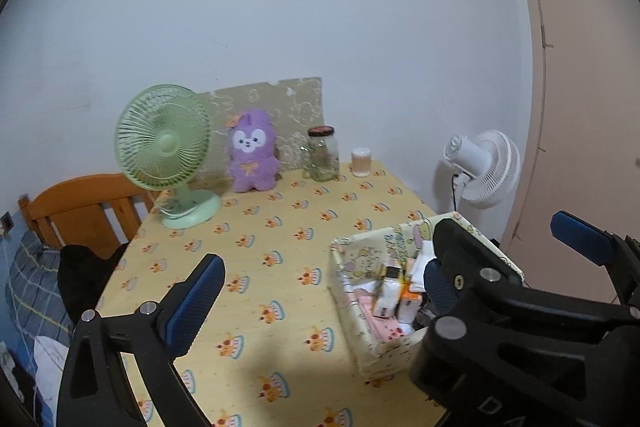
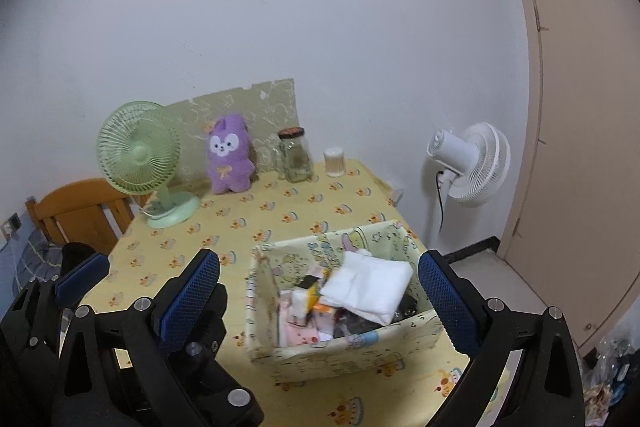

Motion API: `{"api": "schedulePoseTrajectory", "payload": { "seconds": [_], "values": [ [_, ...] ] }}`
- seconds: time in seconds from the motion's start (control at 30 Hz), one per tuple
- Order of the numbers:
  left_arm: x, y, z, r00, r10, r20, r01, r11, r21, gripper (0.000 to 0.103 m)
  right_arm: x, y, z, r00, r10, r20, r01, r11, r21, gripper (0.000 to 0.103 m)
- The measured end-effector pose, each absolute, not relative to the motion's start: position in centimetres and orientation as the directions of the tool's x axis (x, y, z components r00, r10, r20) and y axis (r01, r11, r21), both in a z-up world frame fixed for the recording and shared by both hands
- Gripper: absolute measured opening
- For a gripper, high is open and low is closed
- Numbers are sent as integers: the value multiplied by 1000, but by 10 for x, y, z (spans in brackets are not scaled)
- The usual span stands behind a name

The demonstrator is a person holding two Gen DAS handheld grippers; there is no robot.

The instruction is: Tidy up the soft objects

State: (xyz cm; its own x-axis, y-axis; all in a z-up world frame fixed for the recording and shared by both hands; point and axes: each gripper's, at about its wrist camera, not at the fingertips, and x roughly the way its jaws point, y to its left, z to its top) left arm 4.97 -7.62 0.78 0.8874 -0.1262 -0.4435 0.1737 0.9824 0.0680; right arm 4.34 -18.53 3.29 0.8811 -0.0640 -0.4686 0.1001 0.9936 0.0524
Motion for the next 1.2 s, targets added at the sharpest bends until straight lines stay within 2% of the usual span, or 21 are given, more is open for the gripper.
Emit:
{"api": "schedulePoseTrajectory", "payload": {
  "seconds": [0.63, 1.2],
  "values": [
    [7, 2, 28, 934, -24, -357, 36, 999, 26, 103, 5, -125, 58, 928, -19, -371, 28, 999, 17, 103],
    [-8, 41, 31, 940, 39, -340, -51, 998, -25, 103, -7, -100, 67, 938, 12, -346, -12, 1000, 0, 103]
  ]
}}
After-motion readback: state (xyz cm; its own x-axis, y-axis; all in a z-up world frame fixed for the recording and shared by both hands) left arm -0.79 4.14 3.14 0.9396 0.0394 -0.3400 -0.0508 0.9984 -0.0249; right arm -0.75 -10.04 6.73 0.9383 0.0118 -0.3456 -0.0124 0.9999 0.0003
